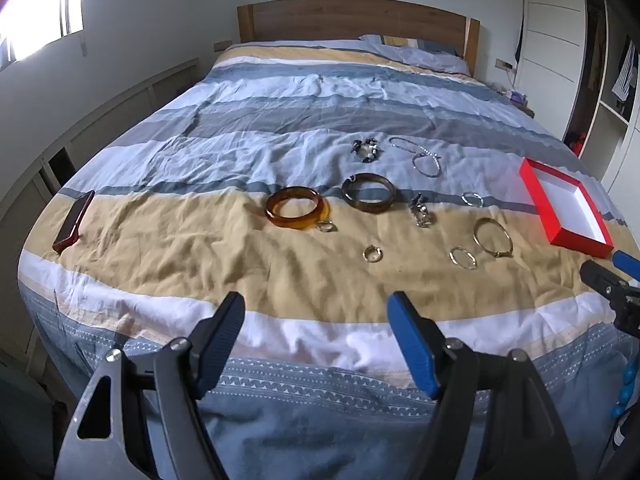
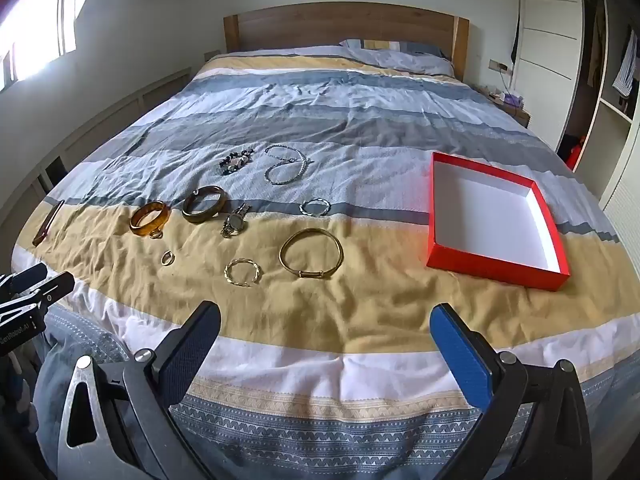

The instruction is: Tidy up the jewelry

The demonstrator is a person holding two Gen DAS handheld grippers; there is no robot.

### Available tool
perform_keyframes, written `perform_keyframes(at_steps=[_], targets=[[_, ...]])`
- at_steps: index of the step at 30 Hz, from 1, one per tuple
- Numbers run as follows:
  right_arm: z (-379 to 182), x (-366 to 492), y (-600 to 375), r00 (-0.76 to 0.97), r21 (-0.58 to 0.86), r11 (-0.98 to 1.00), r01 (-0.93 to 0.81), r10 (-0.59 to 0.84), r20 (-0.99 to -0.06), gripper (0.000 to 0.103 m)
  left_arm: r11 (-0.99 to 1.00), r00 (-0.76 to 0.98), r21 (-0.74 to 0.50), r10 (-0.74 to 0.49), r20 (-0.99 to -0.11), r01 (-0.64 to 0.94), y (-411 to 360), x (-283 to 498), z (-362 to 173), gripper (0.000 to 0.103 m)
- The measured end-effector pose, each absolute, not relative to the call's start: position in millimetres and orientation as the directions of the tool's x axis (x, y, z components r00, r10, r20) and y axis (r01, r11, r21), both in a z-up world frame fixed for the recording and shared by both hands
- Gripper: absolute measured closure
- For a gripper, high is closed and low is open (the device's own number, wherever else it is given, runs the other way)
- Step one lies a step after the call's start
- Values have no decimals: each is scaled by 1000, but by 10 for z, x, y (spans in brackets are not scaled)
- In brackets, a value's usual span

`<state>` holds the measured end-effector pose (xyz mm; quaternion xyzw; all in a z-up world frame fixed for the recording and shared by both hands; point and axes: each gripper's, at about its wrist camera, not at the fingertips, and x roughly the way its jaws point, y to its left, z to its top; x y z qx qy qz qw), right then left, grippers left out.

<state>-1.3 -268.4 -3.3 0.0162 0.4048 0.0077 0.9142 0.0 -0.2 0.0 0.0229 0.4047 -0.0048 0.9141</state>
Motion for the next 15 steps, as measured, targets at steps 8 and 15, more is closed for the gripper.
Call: perform_keyframes(at_steps=[8, 15], targets=[[-40, -23, -2691, 676, 33, 999, 0, 24, -737, 1, 999, 661, 33, -2, -750, 41, -49, -12, -63, 31], [-14, -22, -2713, 678, 28, 1000, 3, 19, -735, 1, 999, 662, 25, -10, -749, 44, -52, -15, -56, 31]])
